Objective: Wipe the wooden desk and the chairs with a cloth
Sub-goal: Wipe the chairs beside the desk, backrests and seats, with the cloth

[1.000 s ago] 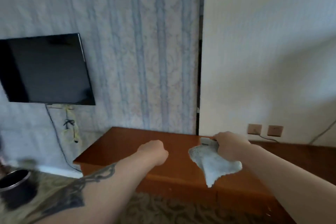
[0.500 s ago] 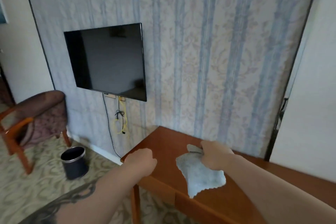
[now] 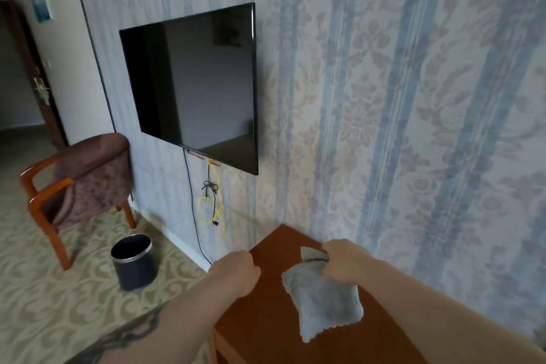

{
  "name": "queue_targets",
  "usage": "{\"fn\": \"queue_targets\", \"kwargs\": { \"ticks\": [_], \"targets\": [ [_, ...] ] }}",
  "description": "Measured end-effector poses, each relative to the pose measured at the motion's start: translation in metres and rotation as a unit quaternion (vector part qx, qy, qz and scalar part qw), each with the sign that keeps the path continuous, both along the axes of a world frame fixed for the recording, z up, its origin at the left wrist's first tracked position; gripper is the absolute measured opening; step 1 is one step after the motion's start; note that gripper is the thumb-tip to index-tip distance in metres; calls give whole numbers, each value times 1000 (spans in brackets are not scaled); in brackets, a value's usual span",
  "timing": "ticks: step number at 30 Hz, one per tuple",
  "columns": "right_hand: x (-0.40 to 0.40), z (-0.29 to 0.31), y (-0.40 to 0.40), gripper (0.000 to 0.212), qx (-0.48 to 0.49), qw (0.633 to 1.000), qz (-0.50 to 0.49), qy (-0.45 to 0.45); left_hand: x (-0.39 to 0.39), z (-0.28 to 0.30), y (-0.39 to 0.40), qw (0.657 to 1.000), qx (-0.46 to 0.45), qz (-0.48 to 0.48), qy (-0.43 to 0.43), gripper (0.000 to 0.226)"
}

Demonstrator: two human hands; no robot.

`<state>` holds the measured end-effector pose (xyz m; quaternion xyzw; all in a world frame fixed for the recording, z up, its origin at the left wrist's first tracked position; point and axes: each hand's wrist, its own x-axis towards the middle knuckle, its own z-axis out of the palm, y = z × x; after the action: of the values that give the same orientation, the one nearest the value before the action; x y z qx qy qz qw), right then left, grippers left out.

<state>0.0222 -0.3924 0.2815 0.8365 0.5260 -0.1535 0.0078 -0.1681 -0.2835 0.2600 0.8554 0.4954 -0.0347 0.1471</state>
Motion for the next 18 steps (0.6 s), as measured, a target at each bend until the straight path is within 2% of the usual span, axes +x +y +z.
{"fn": "queue_targets", "kwargs": {
  "ticks": [5, 10, 18],
  "targets": [
    [20, -47, 96, 8, -13, 999, -23, 44, 36, -25, 101, 999, -8, -25, 20, 33],
    [49, -76, 174, 26, -42, 990, -109, 82, 84, -38, 182, 995, -40, -78, 51, 26],
    [86, -89, 241, 14, -42, 980, -191, 32, 151, -67, 244, 982, -56, -174, 57, 24]
  ]
}}
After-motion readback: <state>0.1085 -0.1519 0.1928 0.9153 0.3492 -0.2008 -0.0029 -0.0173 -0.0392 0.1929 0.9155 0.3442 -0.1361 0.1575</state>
